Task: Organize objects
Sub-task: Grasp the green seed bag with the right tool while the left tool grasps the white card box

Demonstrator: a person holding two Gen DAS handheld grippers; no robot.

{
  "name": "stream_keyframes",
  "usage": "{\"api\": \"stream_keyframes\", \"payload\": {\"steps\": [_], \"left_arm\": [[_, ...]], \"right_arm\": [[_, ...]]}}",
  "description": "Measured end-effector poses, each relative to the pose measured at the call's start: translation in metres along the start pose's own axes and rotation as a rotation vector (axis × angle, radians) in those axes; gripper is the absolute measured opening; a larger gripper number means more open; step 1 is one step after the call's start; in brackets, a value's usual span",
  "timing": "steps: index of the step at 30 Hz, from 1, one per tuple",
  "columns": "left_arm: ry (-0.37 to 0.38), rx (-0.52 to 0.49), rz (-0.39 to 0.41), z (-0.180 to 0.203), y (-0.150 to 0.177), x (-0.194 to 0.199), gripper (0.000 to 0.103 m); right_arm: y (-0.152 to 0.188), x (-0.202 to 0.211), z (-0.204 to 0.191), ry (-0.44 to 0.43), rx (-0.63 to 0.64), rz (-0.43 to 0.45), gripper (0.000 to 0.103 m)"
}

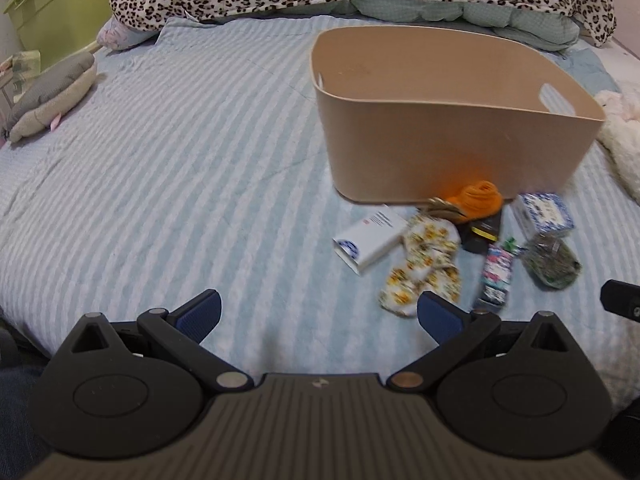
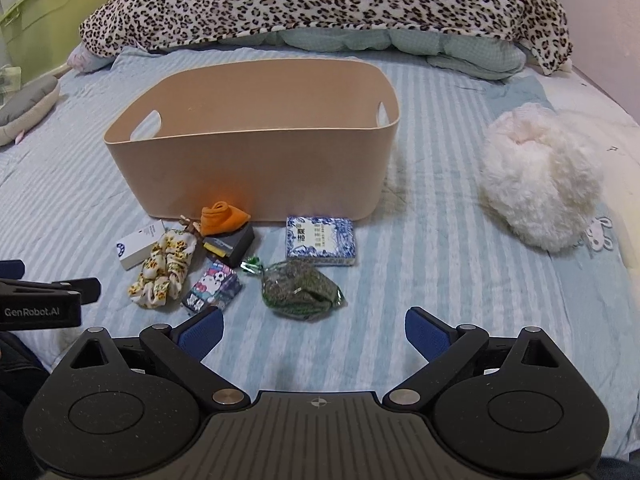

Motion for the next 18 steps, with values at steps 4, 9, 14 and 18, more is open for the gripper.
{"api": "stream_keyframes", "payload": {"steps": [4,9,14,18], "left_arm": [[-0.014,-0.016,0.003,-0.012,-0.009,-0.018,0.103],[-0.006,-0.052,-0.026,-0.021,-0.012,-0.045,0.103],[0.021,-0.059,-0.047,-0.026,-0.010,-0.060,0.103],[0.051,-0.086,-0.078,-0.025,-0.003,-0.072,0.103]], "right_arm": [[-0.007,-0.019,0.002,0.015,0.029,-0.009,0.099],[-0.009,-0.041,0.005,0.005,0.043,-0.038,0.099],[0.000,-0.059,0.009,0.023,0.074,-0.077,0.099],[0.012,-0.072,0.011,0.014,0.070,-0.118,0.098]]}}
Point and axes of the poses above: each gripper's, at about its wrist camera, not at the fingertips, and x roughly against the way its jaws point, z to its right, y to its underside, the point moved 10 cm from there along -x, roughly the way its jaws point, and after that the axes turned 9 degrees about z, right-handed, at the moved point
